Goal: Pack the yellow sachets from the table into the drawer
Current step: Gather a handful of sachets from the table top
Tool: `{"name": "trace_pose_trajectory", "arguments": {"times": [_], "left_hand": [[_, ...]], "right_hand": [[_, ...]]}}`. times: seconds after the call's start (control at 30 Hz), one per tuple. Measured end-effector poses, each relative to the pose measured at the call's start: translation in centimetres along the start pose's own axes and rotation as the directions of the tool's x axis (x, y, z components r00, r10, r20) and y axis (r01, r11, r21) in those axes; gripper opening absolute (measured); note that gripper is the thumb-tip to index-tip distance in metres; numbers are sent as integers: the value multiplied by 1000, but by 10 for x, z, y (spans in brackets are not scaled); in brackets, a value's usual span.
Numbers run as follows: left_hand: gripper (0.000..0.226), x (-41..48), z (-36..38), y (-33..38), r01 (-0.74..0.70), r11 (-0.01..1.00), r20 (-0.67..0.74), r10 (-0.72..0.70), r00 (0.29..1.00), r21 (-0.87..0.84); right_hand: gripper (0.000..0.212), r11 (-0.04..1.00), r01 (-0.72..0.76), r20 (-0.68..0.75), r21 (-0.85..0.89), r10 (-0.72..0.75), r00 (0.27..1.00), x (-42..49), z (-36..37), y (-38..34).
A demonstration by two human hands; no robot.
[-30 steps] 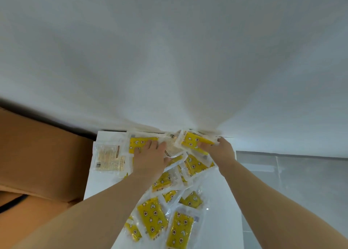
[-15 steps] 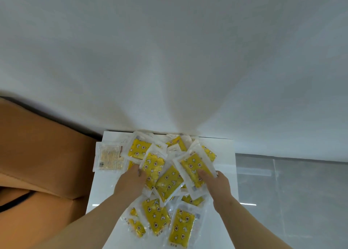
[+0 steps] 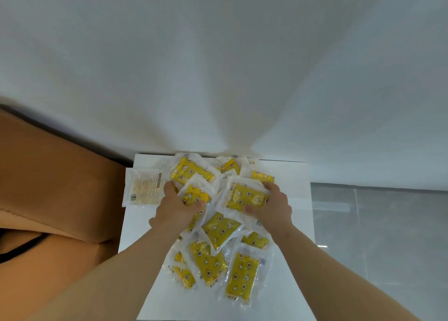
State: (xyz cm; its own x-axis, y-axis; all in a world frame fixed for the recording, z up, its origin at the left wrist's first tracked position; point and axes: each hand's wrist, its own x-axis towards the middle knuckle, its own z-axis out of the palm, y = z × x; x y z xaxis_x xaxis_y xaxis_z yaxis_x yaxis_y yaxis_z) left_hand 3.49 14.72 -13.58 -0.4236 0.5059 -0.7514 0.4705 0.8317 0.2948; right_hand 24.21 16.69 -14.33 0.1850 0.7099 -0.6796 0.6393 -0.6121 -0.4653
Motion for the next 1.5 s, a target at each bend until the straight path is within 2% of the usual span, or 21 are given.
{"name": "trace_pose_trajectory", "arguments": {"times": [0.13, 0.23, 0.3, 0.37, 0.4, 0.47, 0.5, 0.57, 0.67, 0.8, 0.97, 1.03, 1.1, 1.17, 1.23, 1.3, 1.5], "left_hand": [[49, -9, -5, 3, -126, 991, -15, 127, 992, 52], [17, -15, -9, 2, -190, 977, 83, 198, 977, -95], [3, -22, -6, 2, -135, 962, 122, 167, 978, -236], [2, -29, 2, 3, -96, 955, 152, 143, 978, -282], [13, -32, 7, 4, -113, 969, 163, 150, 975, -219], [43, -34, 18, 0, -196, 978, 199, 178, 964, 76], [47, -37, 23, -2, -252, 946, 194, 214, 957, 204], [39, -45, 30, -8, -338, 876, 175, 294, 940, 344], [37, -50, 37, -14, -337, 873, 158, 299, 941, 354], [47, -59, 36, -13, -291, 927, 174, 254, 951, 238], [47, -76, 15, -7, -205, 967, 142, 226, 964, -152], [52, -84, -1, -5, -112, 916, 130, 174, 976, -385], [54, -94, -19, -2, -13, 834, 175, 131, 976, -552], [37, -108, -36, 4, 49, 735, 233, 151, 961, -677], [25, -125, -52, 14, 72, 655, 267, 202, 942, -752], [22, -143, -65, 23, 51, 617, 262, 257, 930, -785], [18, -195, -91, 32, -64, 591, 213, 387, 897, -804]], "right_hand": [[69, 984, 69, -103, -165, -87, 991, -14, 0, -2], [57, 968, 58, -108, -244, -86, 990, -18, -1, -3], [51, 967, 36, -119, -254, -68, 991, -20, -3, -4], [43, 970, 24, -130, -243, -57, 990, -23, -4, -2], [39, 973, 25, -118, -230, -53, 992, -25, -4, 0], [32, 990, 16, -52, -137, -24, 998, -29, -3, 5], [31, 998, 3, -12, -64, -4, 1000, -33, -3, 7], [30, 998, -33, 59, 44, 31, 998, -40, -1, 15], [22, 993, -67, 92, 100, 58, 994, -51, 2, 27], [22, 981, -138, 106, 138, 124, 987, -61, 2, 38], [17, 891, -186, 124, 413, 147, 981, -80, -8, 30], [6, 824, -183, 141, 536, 127, 982, -92, -15, 20], [3, 753, -176, 141, 634, 111, 984, -106, -23, 10], [8, 698, -152, 116, 699, 100, 988, -122, -32, 0], [13, 662, -109, 70, 742, 85, 994, -137, -43, -11], [18, 627, -59, 23, 777, 66, 998, -154, -52, -19], [13, 413, 49, -53, 909, -3, 999, -209, -71, -29]]}}
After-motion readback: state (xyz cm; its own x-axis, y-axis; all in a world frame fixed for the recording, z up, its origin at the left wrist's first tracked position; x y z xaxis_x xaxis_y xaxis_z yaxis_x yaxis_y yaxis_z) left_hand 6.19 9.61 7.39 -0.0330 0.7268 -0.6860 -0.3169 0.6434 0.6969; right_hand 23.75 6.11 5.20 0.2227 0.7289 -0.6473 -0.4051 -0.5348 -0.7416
